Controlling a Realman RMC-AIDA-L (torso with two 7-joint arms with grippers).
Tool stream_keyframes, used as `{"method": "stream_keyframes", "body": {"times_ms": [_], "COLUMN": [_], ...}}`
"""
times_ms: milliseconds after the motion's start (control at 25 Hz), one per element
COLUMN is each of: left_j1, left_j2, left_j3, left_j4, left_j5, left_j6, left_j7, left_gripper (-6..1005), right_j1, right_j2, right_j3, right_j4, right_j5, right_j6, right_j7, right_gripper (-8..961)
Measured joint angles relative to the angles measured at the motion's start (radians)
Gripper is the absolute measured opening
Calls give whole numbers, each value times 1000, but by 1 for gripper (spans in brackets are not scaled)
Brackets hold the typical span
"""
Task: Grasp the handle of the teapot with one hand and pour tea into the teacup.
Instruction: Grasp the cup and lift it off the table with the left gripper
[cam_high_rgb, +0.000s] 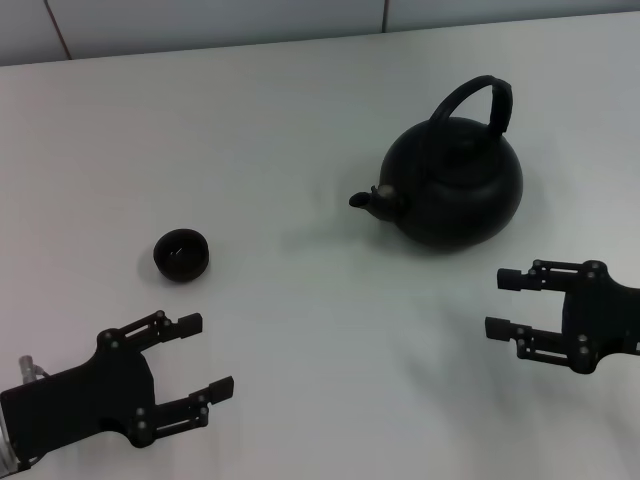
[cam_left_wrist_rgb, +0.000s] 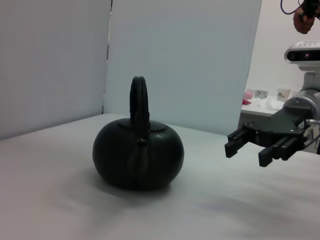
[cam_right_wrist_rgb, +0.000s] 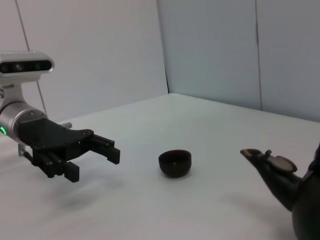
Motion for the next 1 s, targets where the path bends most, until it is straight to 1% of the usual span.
{"method": "stream_keyframes", "body": {"times_ms": [400, 920, 1000], "left_j1": [-3, -5, -2], "left_j2": [-2, -3, -5], "left_j3": [2, 2, -11], "left_j4": [-6, -7, -9], "left_j5": [1, -3, -13], "left_j6": [-12, -13, -14], "left_j7": [-8, -9, -3], "left_gripper": [795, 794, 794], "right_j1": [15, 25, 26], "right_j2": [1, 2, 2], "right_j3": [-2, -5, -5], "right_j4": [27, 40, 43], "right_j5": [-18, -20, -20], "right_j6": [37, 41, 41], "right_j7": [-12, -7, -7], "right_gripper": [603, 606, 606]}}
